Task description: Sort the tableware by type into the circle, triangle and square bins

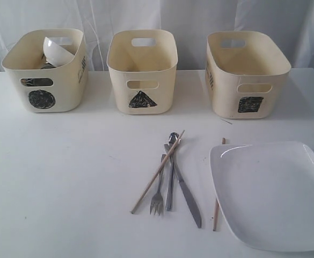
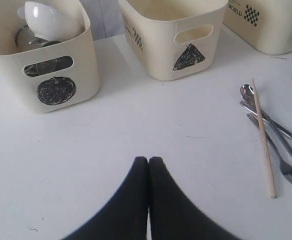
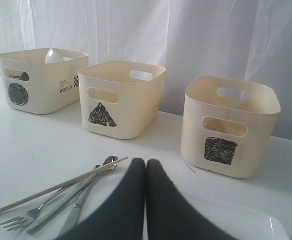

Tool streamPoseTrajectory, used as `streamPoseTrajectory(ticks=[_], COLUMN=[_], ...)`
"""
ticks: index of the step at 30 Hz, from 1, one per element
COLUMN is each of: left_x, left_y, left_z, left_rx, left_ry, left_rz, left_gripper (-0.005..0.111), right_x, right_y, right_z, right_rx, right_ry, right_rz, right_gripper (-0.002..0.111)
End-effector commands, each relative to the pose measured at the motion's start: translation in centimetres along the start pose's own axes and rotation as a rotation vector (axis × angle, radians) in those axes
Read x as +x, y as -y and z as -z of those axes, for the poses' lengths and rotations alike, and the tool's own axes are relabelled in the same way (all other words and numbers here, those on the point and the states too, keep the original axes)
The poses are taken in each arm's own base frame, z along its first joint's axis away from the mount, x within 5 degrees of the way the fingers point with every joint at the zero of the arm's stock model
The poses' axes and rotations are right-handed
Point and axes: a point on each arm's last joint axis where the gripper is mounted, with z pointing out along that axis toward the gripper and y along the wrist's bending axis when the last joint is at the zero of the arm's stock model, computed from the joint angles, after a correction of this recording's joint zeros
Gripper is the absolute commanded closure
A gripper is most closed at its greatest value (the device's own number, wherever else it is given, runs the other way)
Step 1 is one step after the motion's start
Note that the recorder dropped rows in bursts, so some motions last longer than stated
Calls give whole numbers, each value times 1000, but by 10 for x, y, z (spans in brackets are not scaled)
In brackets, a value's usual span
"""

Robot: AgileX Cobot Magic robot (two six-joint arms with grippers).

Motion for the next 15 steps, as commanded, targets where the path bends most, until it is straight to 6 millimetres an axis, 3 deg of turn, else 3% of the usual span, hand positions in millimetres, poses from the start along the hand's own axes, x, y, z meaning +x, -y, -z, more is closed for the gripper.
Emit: streamPoseTrajectory(ticks=[1,6,15], left_x=[13,19,18], left_y=[3,4,3], left_z=[9,11,12], left_rx=[21,30,18], left_ry=[-33,-96,-58], left_rz=[73,66,48], left_gripper=[107,107,107], right_x=[1,1,1], right_y=[0,0,0], right_z=[0,0,0], right_rx=[5,5,5], right_ry=[6,6,6], right_rz=[0,0,0], right_gripper=[108,108,108])
